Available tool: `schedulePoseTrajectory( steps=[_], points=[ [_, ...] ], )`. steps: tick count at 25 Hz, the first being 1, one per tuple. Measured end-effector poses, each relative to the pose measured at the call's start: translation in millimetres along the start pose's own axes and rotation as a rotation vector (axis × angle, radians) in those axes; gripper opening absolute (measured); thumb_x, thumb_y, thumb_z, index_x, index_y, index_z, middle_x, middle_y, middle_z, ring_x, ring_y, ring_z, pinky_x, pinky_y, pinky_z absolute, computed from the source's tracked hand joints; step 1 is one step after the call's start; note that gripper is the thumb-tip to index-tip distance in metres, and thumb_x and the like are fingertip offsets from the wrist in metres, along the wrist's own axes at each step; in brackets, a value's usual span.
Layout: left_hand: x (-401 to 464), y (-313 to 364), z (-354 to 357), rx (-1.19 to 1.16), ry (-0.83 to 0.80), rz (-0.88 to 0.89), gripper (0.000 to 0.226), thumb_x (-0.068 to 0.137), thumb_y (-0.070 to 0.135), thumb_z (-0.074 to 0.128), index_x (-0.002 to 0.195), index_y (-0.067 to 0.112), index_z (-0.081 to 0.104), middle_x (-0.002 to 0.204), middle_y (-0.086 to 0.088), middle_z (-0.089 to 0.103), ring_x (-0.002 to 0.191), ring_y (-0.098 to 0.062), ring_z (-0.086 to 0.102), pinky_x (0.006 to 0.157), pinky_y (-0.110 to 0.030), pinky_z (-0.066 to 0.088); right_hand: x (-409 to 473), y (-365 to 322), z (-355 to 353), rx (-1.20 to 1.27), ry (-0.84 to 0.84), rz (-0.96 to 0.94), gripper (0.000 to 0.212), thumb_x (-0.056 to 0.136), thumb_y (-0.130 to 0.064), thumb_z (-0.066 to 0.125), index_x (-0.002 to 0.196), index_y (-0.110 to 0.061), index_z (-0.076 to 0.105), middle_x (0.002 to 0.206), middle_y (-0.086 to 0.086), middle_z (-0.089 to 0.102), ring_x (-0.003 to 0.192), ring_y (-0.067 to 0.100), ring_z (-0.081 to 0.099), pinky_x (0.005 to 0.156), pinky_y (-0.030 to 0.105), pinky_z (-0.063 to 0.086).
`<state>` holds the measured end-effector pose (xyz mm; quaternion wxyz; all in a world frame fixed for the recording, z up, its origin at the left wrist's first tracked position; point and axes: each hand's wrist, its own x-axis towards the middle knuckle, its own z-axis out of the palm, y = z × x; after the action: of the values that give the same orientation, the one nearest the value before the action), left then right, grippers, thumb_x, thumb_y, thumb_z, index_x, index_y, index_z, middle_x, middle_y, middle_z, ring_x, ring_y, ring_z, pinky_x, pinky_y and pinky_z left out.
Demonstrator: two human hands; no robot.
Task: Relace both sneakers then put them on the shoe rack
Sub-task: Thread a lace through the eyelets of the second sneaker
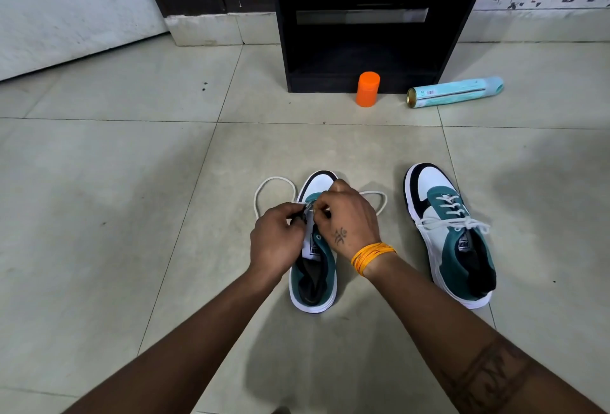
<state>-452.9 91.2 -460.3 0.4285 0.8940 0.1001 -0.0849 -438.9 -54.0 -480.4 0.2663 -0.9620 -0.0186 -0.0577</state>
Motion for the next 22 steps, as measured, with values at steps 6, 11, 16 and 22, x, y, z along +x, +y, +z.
schedulePoseTrajectory(
  steps=[6,11,16,22],
  points=[
    [-0.6,-4.8,-1.0,-0.032,-0.032,0.008,0.026,0.096,0.032,0.059,0.114,0.04,0.075,0.113,0.022,0.075,0.098,-0.007,0.071,0.096,-0.036,0.056,-7.4,-0.4,21.3,0.199,0.087,0.125,0.01,0.087,-0.02,0.068,0.081,-0.023,0.076,0.094,-0.003,0.056,0.086,0.021,0.063,0.065,0.037,0.052],
    [18.7,-10.3,-3.3,0.006,-0.067,0.085,0.02,0.096,0.02,0.06,0.098,0.03,0.076,0.089,0.016,0.074,0.081,-0.012,0.074,0.078,-0.034,0.061,-14.1,7.4,33.8,0.389,0.135,0.187,0.009,0.086,-0.018,0.076,0.087,-0.026,0.08,0.095,-0.009,0.057,0.086,0.012,0.064,0.072,0.036,0.056],
    [24.1,-10.9,1.3,0.186,0.07,0.312,0.012,0.088,0.014,0.068,0.088,0.025,0.074,0.083,0.01,0.074,0.079,-0.013,0.067,0.066,-0.025,0.04,-19.2,1.5,27.7,0.45,0.161,0.242,0.017,0.086,-0.024,0.074,0.101,-0.03,0.081,0.102,-0.013,0.057,0.095,0.008,0.064,0.082,0.037,0.057],
    [24.7,-22.0,-2.5,0.057,0.007,0.175,0.013,0.085,0.021,0.061,0.073,0.023,0.065,0.069,0.008,0.068,0.066,-0.014,0.069,0.065,-0.034,0.056,-66.3,-20.3,26.2,0.381,0.229,0.178,0.044,0.089,-0.029,0.057,0.132,-0.033,0.067,0.128,-0.006,0.053,0.121,0.016,0.056,0.099,0.031,0.051]
  ],
)
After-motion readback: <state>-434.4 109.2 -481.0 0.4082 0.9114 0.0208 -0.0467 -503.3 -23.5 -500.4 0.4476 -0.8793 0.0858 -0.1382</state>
